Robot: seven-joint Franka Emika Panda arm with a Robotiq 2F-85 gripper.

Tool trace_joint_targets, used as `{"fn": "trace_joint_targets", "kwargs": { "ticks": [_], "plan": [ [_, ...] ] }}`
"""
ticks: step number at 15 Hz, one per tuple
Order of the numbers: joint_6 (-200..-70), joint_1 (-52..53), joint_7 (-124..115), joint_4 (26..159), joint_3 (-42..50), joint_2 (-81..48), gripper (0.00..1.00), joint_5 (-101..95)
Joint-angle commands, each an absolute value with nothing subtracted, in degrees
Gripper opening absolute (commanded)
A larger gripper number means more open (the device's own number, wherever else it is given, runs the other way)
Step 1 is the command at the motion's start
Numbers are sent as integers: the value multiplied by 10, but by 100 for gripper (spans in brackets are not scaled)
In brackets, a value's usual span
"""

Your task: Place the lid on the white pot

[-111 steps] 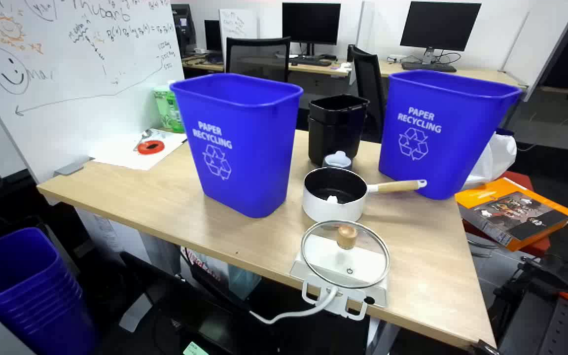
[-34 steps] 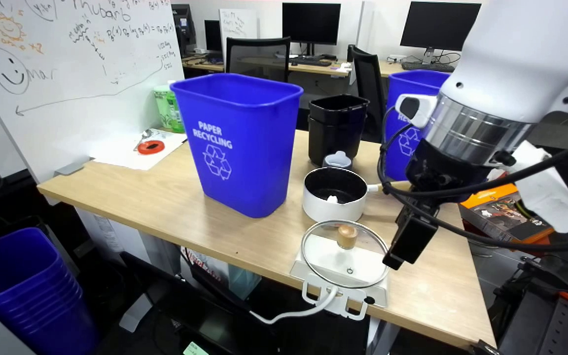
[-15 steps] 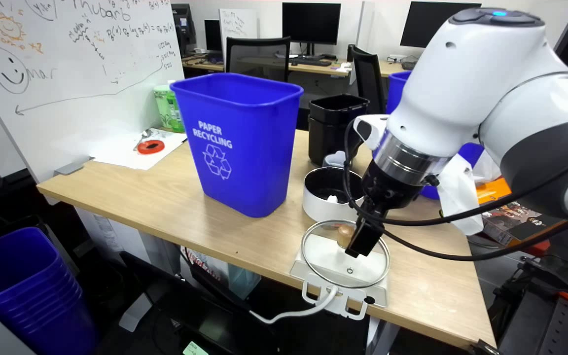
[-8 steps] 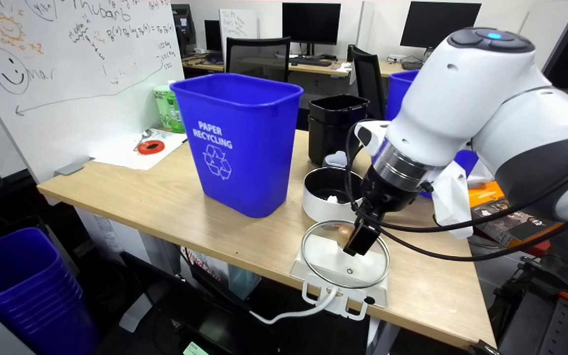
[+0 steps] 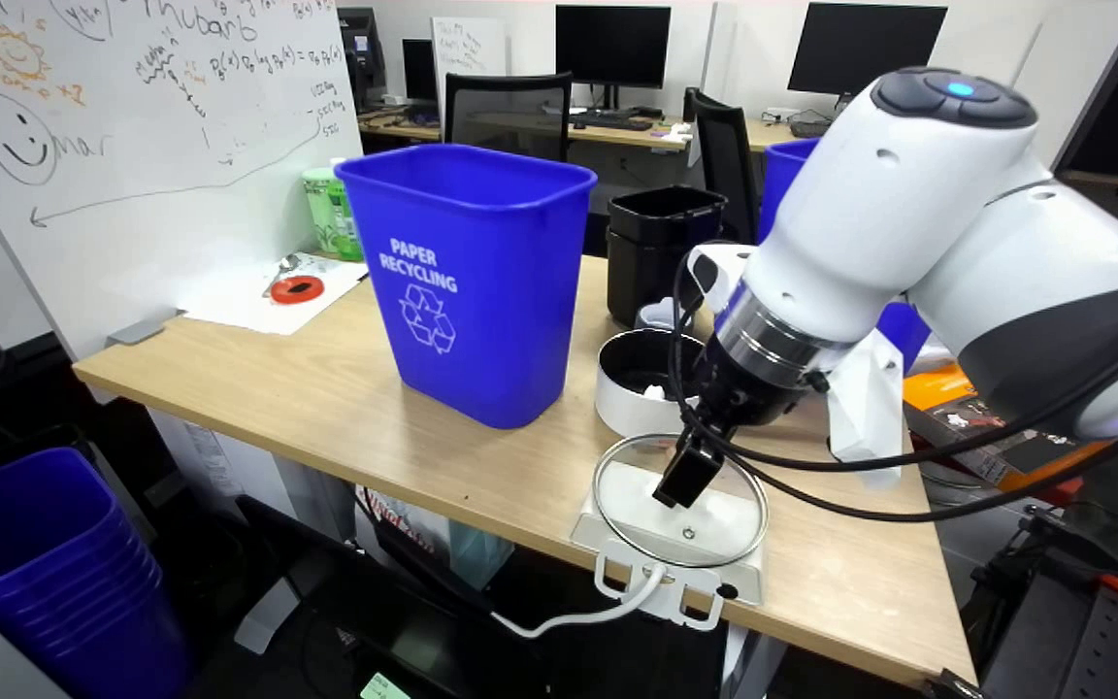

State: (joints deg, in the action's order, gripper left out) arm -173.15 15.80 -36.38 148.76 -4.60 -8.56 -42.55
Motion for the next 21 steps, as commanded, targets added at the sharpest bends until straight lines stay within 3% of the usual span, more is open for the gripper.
{"fn": "trace_joint_targets", "kwargs": {
  "ticks": [1, 5, 8, 10, 14, 21],
  "plan": [
    [-1742, 180, -424, 1471, -25, -105, 100, -473],
    [-1736, 198, -485, 1451, -3, -110, 99, -535],
    [-1731, 198, -495, 1453, -2, -114, 94, -548],
    [-1735, 200, -505, 1455, -2, -118, 98, -550],
    [-1731, 207, -522, 1451, 3, -125, 94, -560],
    [-1726, 208, -533, 1442, 15, -123, 44, -584]
  ]
}}
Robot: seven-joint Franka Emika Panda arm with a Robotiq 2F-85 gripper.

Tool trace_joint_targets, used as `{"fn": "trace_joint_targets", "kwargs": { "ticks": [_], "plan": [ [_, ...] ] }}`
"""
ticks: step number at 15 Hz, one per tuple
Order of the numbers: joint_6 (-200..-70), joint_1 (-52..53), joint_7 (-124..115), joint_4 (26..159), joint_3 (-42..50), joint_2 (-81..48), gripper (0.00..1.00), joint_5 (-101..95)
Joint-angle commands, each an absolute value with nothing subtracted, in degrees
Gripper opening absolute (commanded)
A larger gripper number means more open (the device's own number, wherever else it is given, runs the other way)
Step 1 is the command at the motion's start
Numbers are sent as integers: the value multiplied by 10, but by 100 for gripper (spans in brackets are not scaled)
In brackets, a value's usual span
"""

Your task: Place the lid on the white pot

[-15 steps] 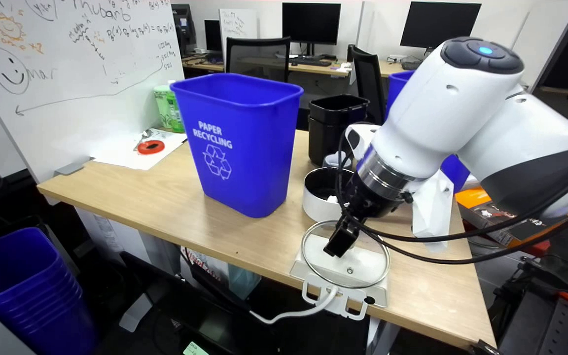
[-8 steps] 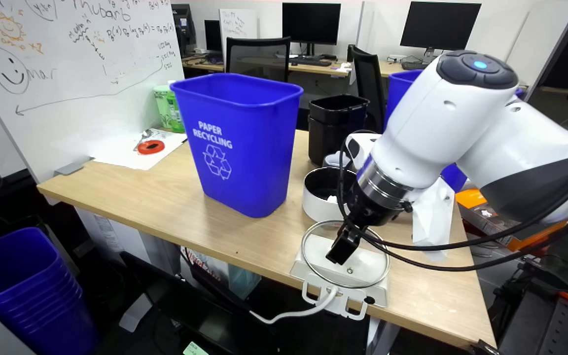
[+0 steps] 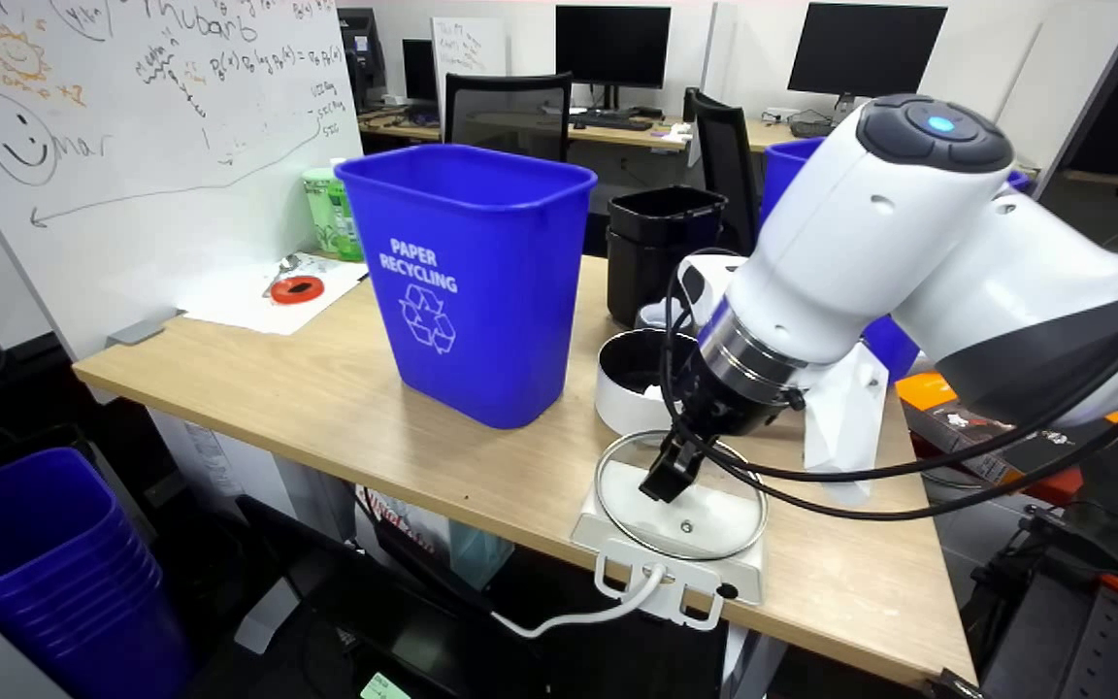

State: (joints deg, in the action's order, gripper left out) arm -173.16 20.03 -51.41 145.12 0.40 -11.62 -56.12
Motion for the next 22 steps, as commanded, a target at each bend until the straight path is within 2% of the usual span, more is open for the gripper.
{"fn": "trace_joint_targets", "kwargs": {
  "ticks": [1, 4, 5, 22],
  "plan": [
    [-1726, 208, -533, 1441, 16, -122, 36, -586],
    [-1725, 208, -533, 1440, 18, -121, 17, -587],
    [-1724, 209, -536, 1439, 18, -122, 15, -586],
    [-1717, 190, -586, 1429, 32, -96, 15, -531]
  ]
}}
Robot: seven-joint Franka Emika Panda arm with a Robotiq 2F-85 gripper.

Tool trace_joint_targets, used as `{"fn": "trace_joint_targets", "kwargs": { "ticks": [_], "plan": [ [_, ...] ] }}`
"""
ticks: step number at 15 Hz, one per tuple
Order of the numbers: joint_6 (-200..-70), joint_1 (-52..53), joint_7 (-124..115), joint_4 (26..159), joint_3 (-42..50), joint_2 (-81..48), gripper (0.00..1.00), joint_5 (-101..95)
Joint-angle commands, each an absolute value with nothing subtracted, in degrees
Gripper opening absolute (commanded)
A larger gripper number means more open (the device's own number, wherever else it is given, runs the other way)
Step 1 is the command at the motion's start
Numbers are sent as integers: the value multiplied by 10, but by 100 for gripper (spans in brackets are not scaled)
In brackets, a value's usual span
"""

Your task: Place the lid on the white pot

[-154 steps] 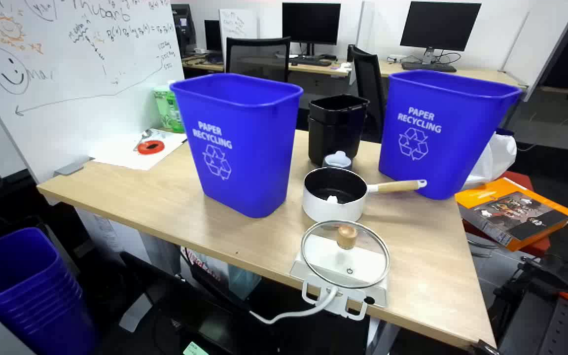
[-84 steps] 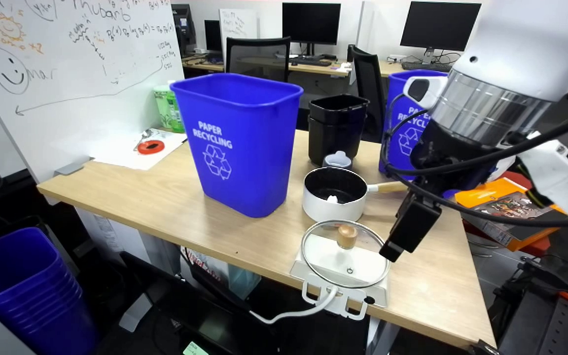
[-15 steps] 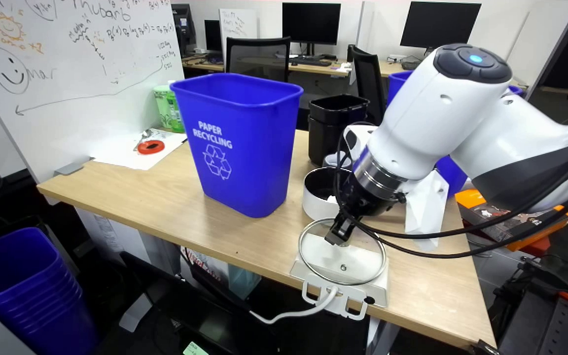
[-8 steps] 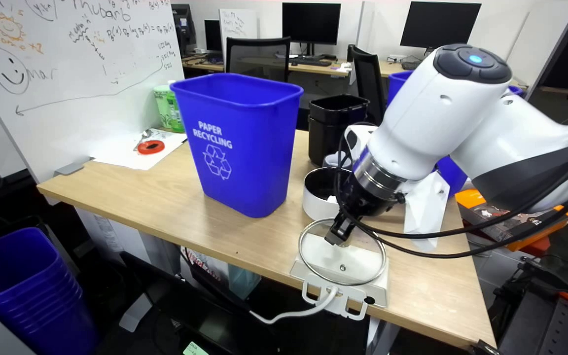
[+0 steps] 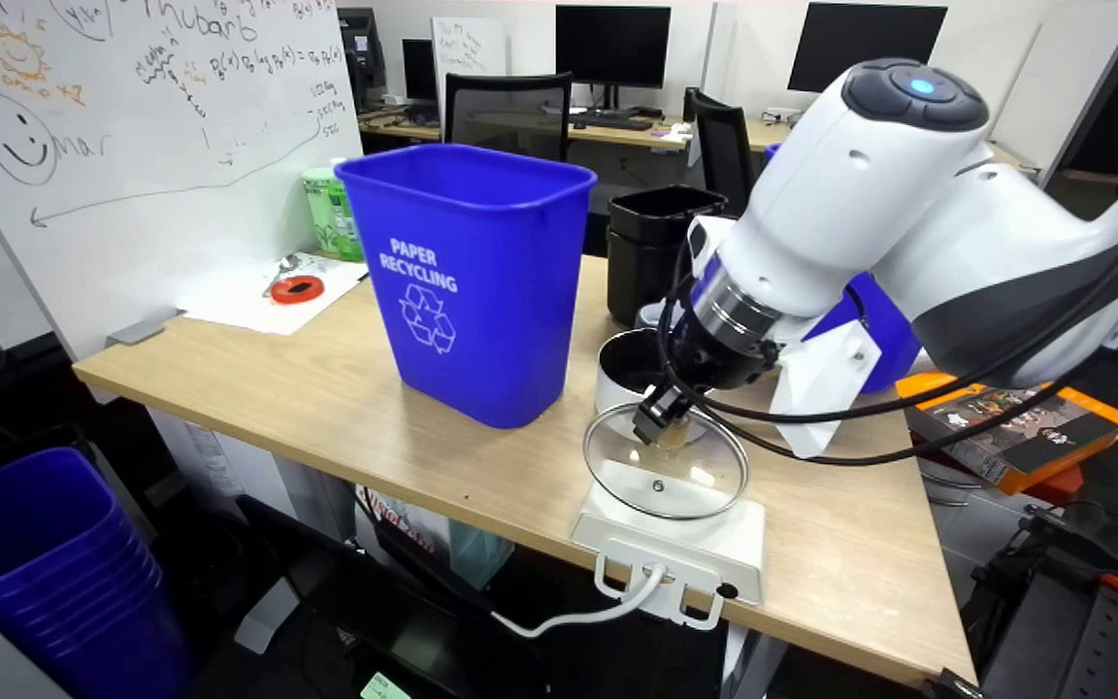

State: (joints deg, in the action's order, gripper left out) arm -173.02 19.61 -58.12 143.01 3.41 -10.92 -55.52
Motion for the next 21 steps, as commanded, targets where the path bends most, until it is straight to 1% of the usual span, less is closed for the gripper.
{"fn": "trace_joint_targets", "kwargs": {
  "ticks": [1, 7, 14, 21],
  "plan": [
    [-1715, 187, -579, 1427, 30, -93, 15, -513],
    [-1702, 184, -572, 1396, 35, -74, 15, -455],
    [-1616, 193, -627, 1367, 92, -62, 15, -617],
    [-1603, 194, -780, 1361, 115, -84, 15, -754]
  ]
}}
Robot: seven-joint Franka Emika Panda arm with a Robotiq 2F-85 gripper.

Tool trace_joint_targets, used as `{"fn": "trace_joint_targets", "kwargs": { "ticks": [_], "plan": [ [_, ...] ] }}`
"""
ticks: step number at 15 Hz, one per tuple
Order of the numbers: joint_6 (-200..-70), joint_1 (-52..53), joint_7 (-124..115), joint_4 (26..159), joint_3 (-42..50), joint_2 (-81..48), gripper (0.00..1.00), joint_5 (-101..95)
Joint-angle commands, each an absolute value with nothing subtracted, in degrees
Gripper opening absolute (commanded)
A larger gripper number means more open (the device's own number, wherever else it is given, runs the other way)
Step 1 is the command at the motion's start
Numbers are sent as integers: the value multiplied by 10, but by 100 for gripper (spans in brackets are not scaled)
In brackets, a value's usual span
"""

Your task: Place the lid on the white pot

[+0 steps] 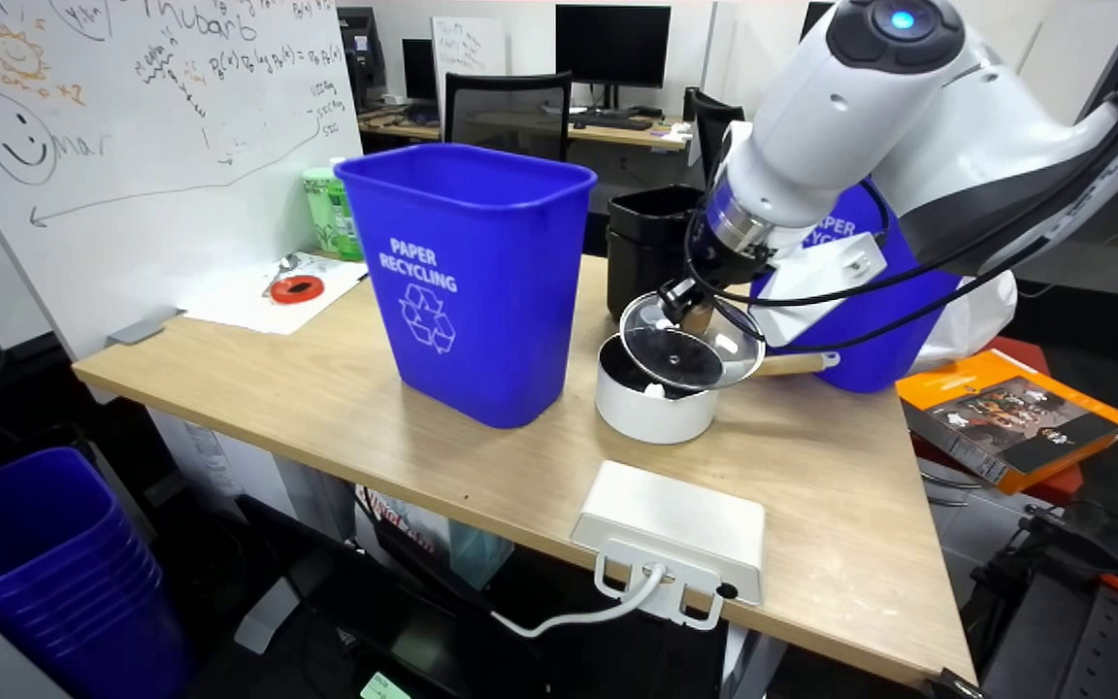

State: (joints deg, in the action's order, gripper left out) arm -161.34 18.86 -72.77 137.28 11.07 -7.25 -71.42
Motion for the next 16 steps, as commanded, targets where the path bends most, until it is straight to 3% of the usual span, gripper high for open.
{"fn": "trace_joint_targets", "kwargs": {
  "ticks": [1, 7, 8, 16],
  "plan": [
    [-1604, 194, -801, 1361, 115, -89, 15, -761],
    [-1614, 189, -862, 1359, 114, -107, 15, -773],
    [-1614, 189, -864, 1357, 115, -110, 40, -772],
    [-1614, 190, -864, 1358, 114, -111, 40, -772]
  ]
}}
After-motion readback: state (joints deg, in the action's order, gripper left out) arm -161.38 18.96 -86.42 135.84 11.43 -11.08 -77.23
